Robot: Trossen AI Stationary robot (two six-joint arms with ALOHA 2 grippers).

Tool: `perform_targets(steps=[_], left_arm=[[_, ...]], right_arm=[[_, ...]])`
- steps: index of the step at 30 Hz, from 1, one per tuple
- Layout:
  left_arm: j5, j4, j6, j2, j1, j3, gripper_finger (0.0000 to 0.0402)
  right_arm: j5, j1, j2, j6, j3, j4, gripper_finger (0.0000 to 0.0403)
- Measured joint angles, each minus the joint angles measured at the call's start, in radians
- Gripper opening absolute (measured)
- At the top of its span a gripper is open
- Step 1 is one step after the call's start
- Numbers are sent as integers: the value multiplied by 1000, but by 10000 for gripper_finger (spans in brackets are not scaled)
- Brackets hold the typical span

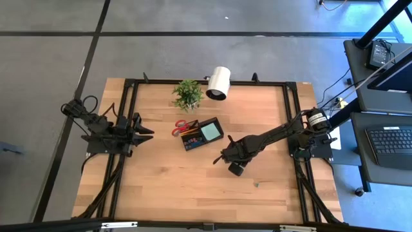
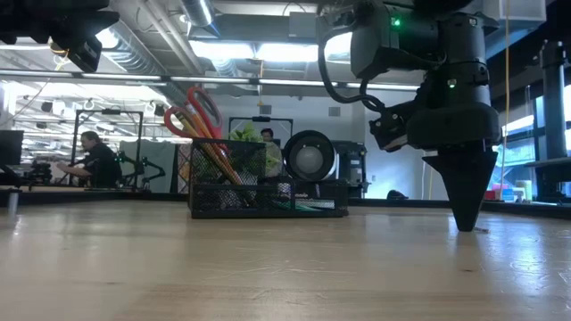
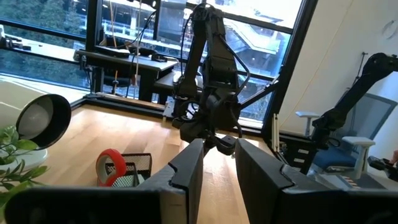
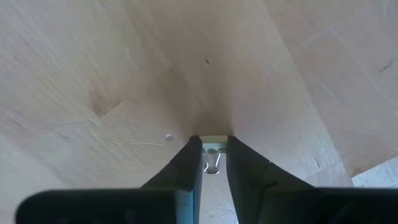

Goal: Pick and place office supplies into organizer
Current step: Put the yellow binder clip into the black desk organizer

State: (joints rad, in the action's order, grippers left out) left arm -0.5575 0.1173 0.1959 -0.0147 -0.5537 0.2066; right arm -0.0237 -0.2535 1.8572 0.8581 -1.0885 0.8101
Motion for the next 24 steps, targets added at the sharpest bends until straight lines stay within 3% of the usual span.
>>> perform_targets(steps=[9,16,20,24], left_arm=[[0,0,0,0,0,0,89],[0,0,0,0,0,0,89],[0,13,0,0,0,0,89],[0,24,0,0,0,0,88]], right_arm=[[1,0,6,-5,-32,29,63],[5,1,6,-58,-196,40,65],[53,1,5,-99,-291,-70,65],[192,4,4,-194,-327,-342,67]])
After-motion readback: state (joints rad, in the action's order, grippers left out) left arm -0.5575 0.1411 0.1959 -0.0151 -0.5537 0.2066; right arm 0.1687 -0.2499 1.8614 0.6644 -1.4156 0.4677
